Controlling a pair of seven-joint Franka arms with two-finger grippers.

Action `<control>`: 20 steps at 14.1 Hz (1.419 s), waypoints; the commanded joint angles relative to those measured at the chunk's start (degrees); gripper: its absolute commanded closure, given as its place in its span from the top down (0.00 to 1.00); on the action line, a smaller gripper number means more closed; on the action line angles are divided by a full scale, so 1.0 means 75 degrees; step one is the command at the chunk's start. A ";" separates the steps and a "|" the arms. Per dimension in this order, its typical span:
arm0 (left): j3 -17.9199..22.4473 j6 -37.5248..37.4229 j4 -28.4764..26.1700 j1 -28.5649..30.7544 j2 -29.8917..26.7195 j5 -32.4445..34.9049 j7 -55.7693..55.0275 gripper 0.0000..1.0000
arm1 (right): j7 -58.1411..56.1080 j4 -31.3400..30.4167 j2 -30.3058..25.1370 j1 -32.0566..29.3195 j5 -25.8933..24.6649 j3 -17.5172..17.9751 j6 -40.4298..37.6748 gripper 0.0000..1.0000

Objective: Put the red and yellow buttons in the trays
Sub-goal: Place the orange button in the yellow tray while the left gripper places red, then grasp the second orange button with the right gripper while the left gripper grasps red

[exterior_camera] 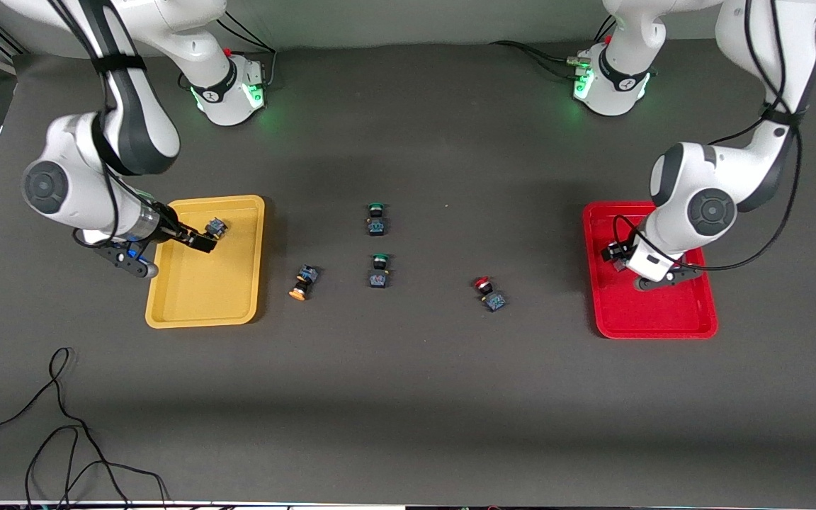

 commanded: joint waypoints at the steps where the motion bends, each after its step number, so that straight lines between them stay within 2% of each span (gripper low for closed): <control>1: -0.0130 -0.2396 0.1925 -0.0910 -0.0038 0.0016 -0.1304 0.99 | 0.1026 0.1324 0.0590 0.0003 0.0072 0.0785 -0.0574 1.00; 2: -0.0131 -0.2891 0.2606 -0.1436 0.0265 0.0004 -0.1994 0.99 | 0.1239 0.1582 0.0859 0.0014 0.0060 0.1078 -0.0516 1.00; 4: -0.0131 -0.2920 0.3533 -0.2094 0.1025 -0.0136 -0.3319 0.99 | 0.1695 0.2028 0.1596 0.0014 0.0014 0.1675 -0.0120 1.00; 8: -0.0189 -0.2557 0.6181 -0.3009 0.3497 -0.0407 -0.4754 0.99 | 0.2213 0.1657 0.2571 0.0143 -0.0034 0.1901 0.1472 1.00; 10: -0.0177 -0.1811 0.6304 -0.3128 0.3876 -0.0313 -0.4709 0.99 | 0.2213 0.1025 0.2817 0.0190 -0.0045 0.1912 0.2444 1.00; 13: -0.0154 -0.0649 0.6023 -0.3140 0.4251 -0.0161 -0.4732 0.99 | 0.2225 0.0414 0.3192 0.0202 -0.0045 0.1901 0.3664 1.00; 16: -0.0142 -0.0470 0.5590 -0.3117 0.4323 0.0565 -0.4685 0.95 | 0.2284 0.0354 0.3416 0.0261 -0.0045 0.1901 0.3961 0.99; 18: -0.0142 -0.0156 0.5228 -0.3152 0.4323 0.0671 -0.4662 0.88 | 0.2284 0.0179 0.3404 0.0249 -0.0127 0.1901 0.4205 0.85; 19: -0.0142 0.0322 0.4831 -0.3129 0.4253 0.0707 -0.4662 0.85 | 0.2284 0.0109 0.3404 0.0249 -0.0162 0.1901 0.4358 0.70; 20: -0.0142 0.0640 0.4537 -0.3128 0.4183 0.0707 -0.4662 0.75 | 0.2284 0.0108 0.3381 0.0237 -0.0162 0.1901 0.4371 0.52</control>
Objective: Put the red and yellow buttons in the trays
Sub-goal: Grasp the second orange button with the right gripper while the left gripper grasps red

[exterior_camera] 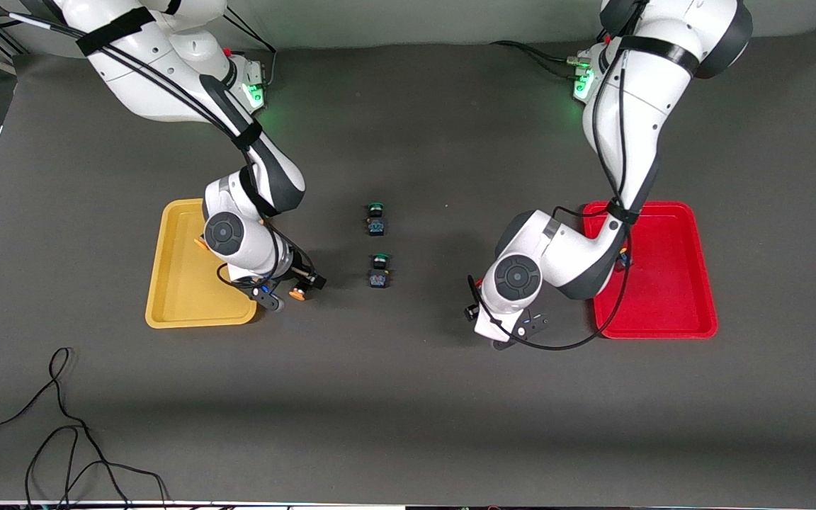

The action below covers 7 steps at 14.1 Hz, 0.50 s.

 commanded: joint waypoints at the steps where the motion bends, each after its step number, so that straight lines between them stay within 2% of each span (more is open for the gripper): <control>1: 0.0060 0.0635 -0.0777 -0.0051 -0.0301 0.0182 -0.0084 0.54 | 0.0253 -0.0169 -0.0196 0.0029 -0.0135 -0.0018 0.0208 0.36; 2: 0.0060 0.0578 -0.0778 -0.0051 -0.0336 0.0182 -0.0084 0.20 | 0.0241 -0.0169 -0.0313 0.0017 -0.0135 -0.0018 0.0162 0.24; 3: 0.0036 0.0542 -0.0743 -0.0040 -0.0395 0.0170 -0.0107 0.00 | 0.0241 -0.0169 -0.0465 0.0006 -0.0135 -0.0018 0.0080 0.18; 5: 0.0013 0.0100 -0.0544 -0.0040 -0.0710 0.0100 -0.0119 0.00 | 0.0276 -0.0064 -0.0933 -0.0029 -0.0042 -0.0018 -0.0561 0.16; 7: -0.0034 -0.0953 -0.0065 0.0019 -0.0980 0.0065 -0.0049 0.00 | 0.0300 0.0239 -0.1658 -0.0088 -0.0006 -0.0030 -0.1660 0.16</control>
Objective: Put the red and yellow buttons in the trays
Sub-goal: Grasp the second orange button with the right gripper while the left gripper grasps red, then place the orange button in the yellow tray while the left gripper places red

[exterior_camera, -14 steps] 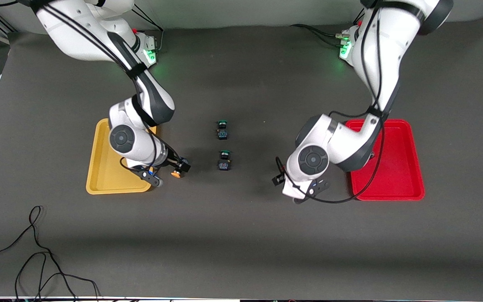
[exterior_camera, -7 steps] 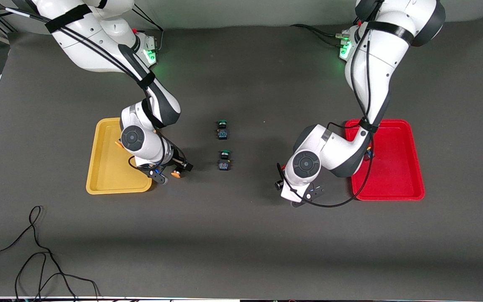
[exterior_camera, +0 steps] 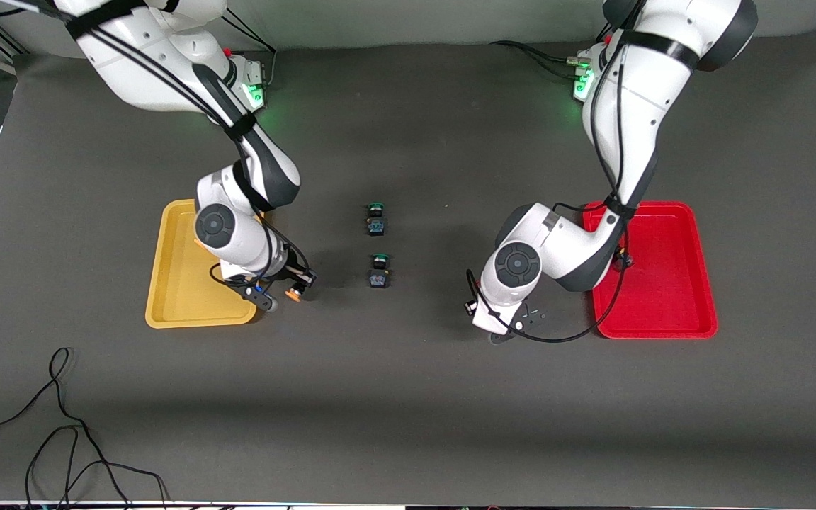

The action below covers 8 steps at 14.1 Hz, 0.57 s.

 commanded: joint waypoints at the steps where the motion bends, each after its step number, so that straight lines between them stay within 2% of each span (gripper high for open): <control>1: -0.0025 -0.1538 0.0381 0.0106 -0.0712 -0.0005 0.0230 0.00 | 0.0169 0.0363 -0.1338 -0.0138 0.0018 -0.0044 -0.1863 0.16; 4: -0.0001 -0.3354 0.0289 0.0620 -0.1811 -0.0368 0.1494 0.00 | -0.0379 0.0764 -0.2381 -0.0361 0.0018 -0.0312 -0.3613 0.16; 6: -0.0001 -0.4366 -0.0211 0.1322 -0.2795 -0.0380 0.2512 0.00 | -0.1512 0.0403 -0.2945 -0.0362 0.0018 -0.1083 -0.3909 0.16; 8: 0.0010 -0.4125 -0.1381 0.2141 -0.3687 -0.0380 0.3720 0.00 | -0.2650 -0.0240 -0.3263 -0.0350 0.0425 -0.1892 -0.3806 0.16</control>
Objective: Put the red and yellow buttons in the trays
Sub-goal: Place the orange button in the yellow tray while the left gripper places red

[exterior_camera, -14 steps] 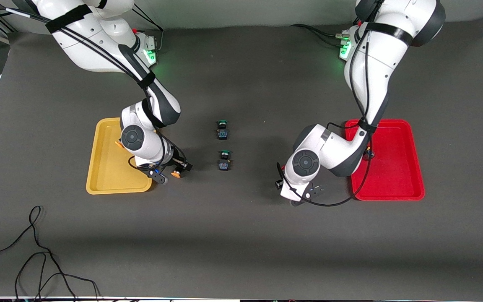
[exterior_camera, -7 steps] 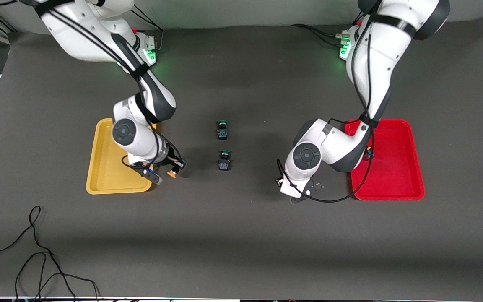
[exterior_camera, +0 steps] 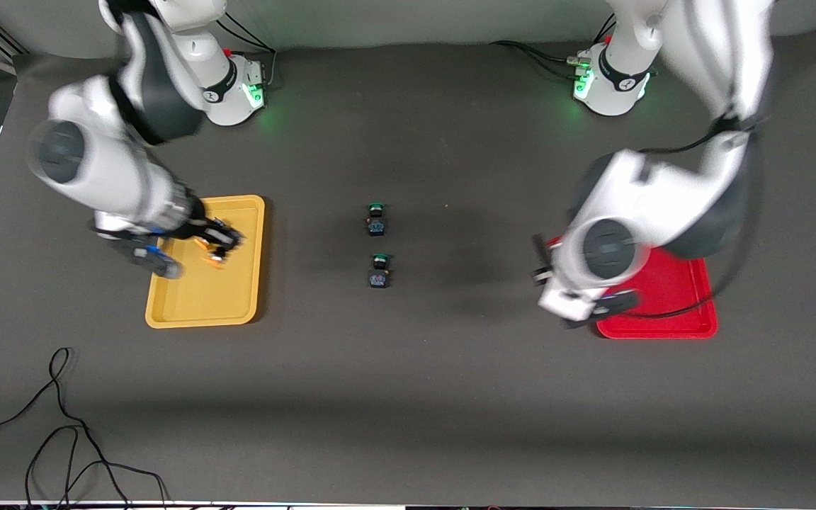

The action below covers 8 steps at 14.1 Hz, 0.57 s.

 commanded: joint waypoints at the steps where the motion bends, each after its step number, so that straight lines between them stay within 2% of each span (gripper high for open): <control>1: -0.0014 0.0557 -0.2006 0.1226 -0.1325 -0.0167 0.1629 0.00 | -0.1583 -0.1014 -0.0338 0.0004 0.0590 -0.1052 0.0336 0.16; 3: -0.0002 0.0956 -0.2478 0.2198 -0.1304 -0.0167 0.2929 0.00 | -0.2416 -0.1552 -0.0140 0.0004 0.0628 -0.1605 0.0989 0.16; 5: 0.0010 0.1692 -0.2980 0.2681 -0.1047 -0.0086 0.3485 0.00 | -0.2677 -0.2139 0.0397 0.0004 0.0628 -0.1666 0.2230 0.16; 6: 0.0010 0.2230 -0.3389 0.2799 -0.1023 -0.0004 0.3544 0.00 | -0.2678 -0.2176 0.0830 0.0062 0.0628 -0.1666 0.2688 0.16; 8: 0.0022 0.3786 -0.4443 0.2952 -0.0976 0.0161 0.3557 0.00 | -0.2678 -0.2165 0.1429 0.0063 0.0628 -0.1654 0.3381 0.16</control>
